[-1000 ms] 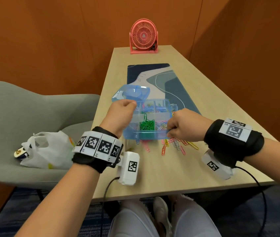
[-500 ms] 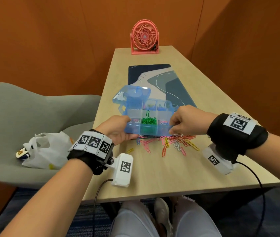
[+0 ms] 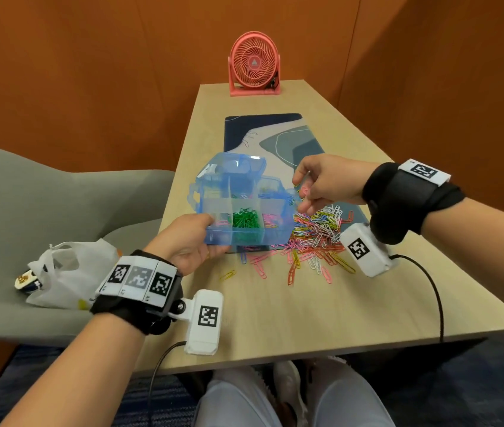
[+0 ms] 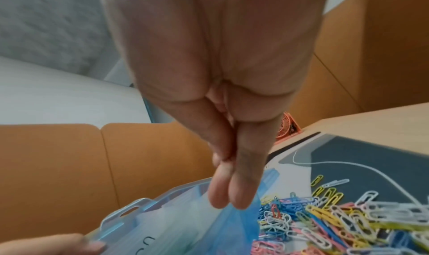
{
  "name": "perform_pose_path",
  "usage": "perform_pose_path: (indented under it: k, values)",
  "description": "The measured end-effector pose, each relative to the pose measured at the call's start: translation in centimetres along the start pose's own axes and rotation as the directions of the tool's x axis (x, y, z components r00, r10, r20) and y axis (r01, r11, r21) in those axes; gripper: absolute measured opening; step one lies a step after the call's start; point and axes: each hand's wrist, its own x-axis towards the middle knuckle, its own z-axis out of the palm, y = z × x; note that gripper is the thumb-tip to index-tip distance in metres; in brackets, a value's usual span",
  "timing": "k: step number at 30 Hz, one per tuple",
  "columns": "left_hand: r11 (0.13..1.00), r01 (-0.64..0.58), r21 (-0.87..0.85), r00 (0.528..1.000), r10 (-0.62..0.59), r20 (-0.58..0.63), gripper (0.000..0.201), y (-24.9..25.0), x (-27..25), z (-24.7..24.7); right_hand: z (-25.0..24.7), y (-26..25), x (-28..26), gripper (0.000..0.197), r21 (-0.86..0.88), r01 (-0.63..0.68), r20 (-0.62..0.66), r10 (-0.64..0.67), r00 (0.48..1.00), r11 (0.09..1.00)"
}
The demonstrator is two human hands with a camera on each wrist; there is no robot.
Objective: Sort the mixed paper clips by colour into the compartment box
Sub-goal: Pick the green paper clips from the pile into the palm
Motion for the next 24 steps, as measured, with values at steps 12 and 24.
perform_pose_path:
  k: [12, 24]
  values:
    - [0.999, 0.015, -0.047, 0.995, -0.010, 0.104, 0.024, -0.4, -0.3, 0.5, 1.7, -0.9, 1.5, 0.010, -0.405, 0.137, -0.072, -0.181, 0.981, 0.904]
    - [0.999, 0.026, 0.022, 0.981, -0.030, 0.193, 0.031, -2.5, -1.1, 1.3, 3.3, -1.9, 5.1, 0.017, -0.744, 0.187, 0.096, -0.174, 0.980, 0.642]
